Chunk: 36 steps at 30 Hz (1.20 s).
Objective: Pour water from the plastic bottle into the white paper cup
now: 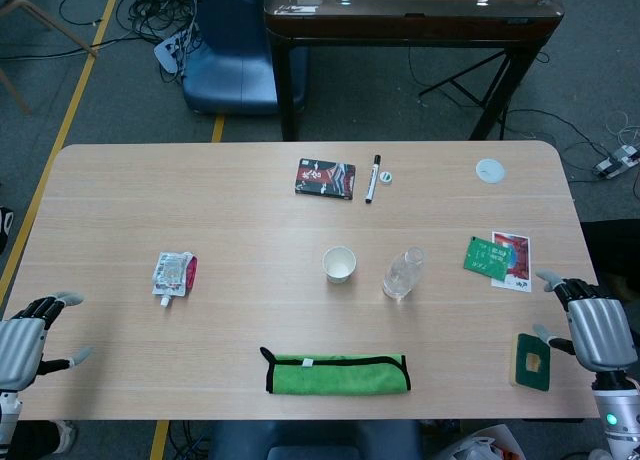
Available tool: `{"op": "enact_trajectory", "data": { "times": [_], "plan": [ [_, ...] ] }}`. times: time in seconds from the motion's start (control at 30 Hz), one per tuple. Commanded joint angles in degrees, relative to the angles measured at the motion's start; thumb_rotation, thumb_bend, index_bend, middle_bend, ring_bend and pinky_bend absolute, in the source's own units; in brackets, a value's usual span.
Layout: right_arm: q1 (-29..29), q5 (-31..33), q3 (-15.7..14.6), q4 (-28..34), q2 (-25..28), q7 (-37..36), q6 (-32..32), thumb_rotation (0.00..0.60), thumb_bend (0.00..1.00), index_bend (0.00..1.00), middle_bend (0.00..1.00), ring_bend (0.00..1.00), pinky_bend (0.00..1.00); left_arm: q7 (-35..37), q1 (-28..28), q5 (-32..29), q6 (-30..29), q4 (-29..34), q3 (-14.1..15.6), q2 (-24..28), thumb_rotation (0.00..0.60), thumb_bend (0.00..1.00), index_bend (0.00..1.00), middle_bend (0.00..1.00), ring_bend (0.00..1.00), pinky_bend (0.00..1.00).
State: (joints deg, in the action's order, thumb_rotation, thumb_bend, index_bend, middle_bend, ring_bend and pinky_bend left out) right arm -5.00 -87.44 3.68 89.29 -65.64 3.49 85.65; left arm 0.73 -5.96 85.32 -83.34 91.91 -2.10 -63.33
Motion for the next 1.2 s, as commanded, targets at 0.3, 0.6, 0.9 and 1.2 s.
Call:
{"op": "enact_trajectory", "data": {
  "times": [0.3,0.6,0.9,1.2],
  "plan": [
    [-0.77,1.22,0.83,-1.13,-1.60,-2.58,-1.14,0.600,0.00,0.14,0.35,0.34,0.51,0.52,0.49,-0.19,-0.70,0.56,-0.06,0.83,0.600,0.09,0.30,0.27,0.28,0.46],
    [-2.71,2.77,1.81,-4.48,-3.81,-7.62,-4.32,0.600,0.00,0.14,0.28,0.24,0.39,1.72,0.23,-0.08,-0.21,0.45,-0.10,0.91,0.600,0.09,0.30,0.27,0.28,0.46],
    [-7.50,4.37,3.97,-9.38,-7.89,-10.88,-9.91,0.600,0.00,0.14,0.27,0.23,0.38,2.21,-0.29,0.11,0.70,0.68,0.04,0.70,0.600,0.09,0.30,0.27,0.28,0.46],
    [-13.08,5.48,5.33,-15.14,-14.07,-12.91,-15.96,0.600,0.00,0.14,0.27,0.23,0.38,3.43,-0.12,-0.16,0.63,1.03,0.02,1.35,0.600,0.09,0.31,0.27,0.28,0.46]
  ]
}}
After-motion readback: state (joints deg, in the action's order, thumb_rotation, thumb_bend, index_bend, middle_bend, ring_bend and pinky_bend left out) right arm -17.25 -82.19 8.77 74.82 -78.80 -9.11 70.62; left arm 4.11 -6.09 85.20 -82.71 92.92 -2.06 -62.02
